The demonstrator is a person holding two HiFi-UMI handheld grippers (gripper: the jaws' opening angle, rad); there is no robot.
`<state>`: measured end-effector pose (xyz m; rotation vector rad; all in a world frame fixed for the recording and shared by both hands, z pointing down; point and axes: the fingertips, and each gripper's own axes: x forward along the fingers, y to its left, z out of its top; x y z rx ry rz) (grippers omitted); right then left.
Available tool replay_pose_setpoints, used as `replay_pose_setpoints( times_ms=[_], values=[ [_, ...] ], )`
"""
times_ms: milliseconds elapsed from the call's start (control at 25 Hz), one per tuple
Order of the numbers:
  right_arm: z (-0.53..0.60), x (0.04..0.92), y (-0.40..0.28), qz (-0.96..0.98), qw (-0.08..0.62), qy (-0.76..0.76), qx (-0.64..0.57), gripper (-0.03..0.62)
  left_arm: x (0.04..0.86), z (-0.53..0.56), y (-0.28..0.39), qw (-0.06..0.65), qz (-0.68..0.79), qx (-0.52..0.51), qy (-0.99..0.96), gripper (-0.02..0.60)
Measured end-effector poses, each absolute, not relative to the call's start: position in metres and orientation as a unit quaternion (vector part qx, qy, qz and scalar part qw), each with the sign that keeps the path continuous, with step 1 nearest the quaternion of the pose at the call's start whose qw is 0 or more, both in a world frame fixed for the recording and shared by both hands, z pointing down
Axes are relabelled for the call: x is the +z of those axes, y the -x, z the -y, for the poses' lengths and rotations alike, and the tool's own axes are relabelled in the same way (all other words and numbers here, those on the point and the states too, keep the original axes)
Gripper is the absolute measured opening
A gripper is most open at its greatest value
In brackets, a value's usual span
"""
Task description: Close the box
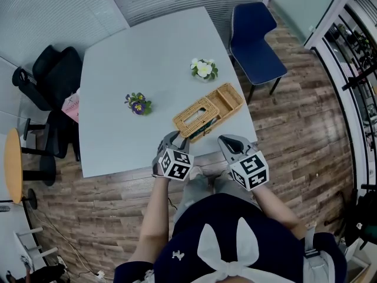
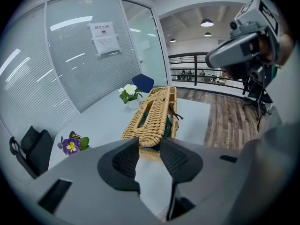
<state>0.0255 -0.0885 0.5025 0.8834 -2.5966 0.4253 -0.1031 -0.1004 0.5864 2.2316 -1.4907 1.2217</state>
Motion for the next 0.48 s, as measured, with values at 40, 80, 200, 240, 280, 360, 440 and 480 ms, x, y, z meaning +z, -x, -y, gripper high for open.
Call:
replay_pose_setpoints(
  times_ms=[40, 80, 200, 240, 280, 360, 440, 480],
  values=[
    [0.0886, 0.5029, -0.0258, 0.920, 0.182, -0.313, 0.151, 0.006, 0.5876, 0.1001, 0.1027, 0.094, 0.502, 0.416, -0.752, 0.141],
    [0.0886, 0.5033, -0.0260, 0.920, 0.183, -0.313, 0.151, 0.006, 0.5889, 0.0997, 0.1024, 0.091, 0.501, 0.420, -0.751, 0.141],
    [0.0887, 0.5040, -0.0262, 0.919, 0.183, -0.314, 0.152, 0.005, 0.5923, 0.0986, 0.1017, 0.084, 0.497, 0.431, -0.749, 0.141],
    [0.0887, 0.5043, -0.0263, 0.919, 0.183, -0.314, 0.152, 0.005, 0.5932, 0.0982, 0.1015, 0.082, 0.496, 0.434, -0.747, 0.141],
    [0.0886, 0.5045, -0.0264, 0.919, 0.183, -0.314, 0.152, 0.005, 0.5940, 0.0979, 0.1013, 0.080, 0.496, 0.437, -0.746, 0.141],
    [0.0885, 0.5049, -0.0268, 0.919, 0.183, -0.314, 0.153, 0.005, 0.5953, 0.0972, 0.1007, 0.076, 0.495, 0.442, -0.744, 0.141],
    [0.0884, 0.5050, -0.0269, 0.919, 0.184, -0.314, 0.153, 0.006, 0.5965, 0.0966, 0.1001, 0.073, 0.494, 0.446, -0.743, 0.141],
    [0.0886, 0.5053, -0.0270, 0.919, 0.184, -0.314, 0.153, 0.005, 0.5974, 0.0964, 0.0997, 0.072, 0.493, 0.448, -0.743, 0.141]
  ],
)
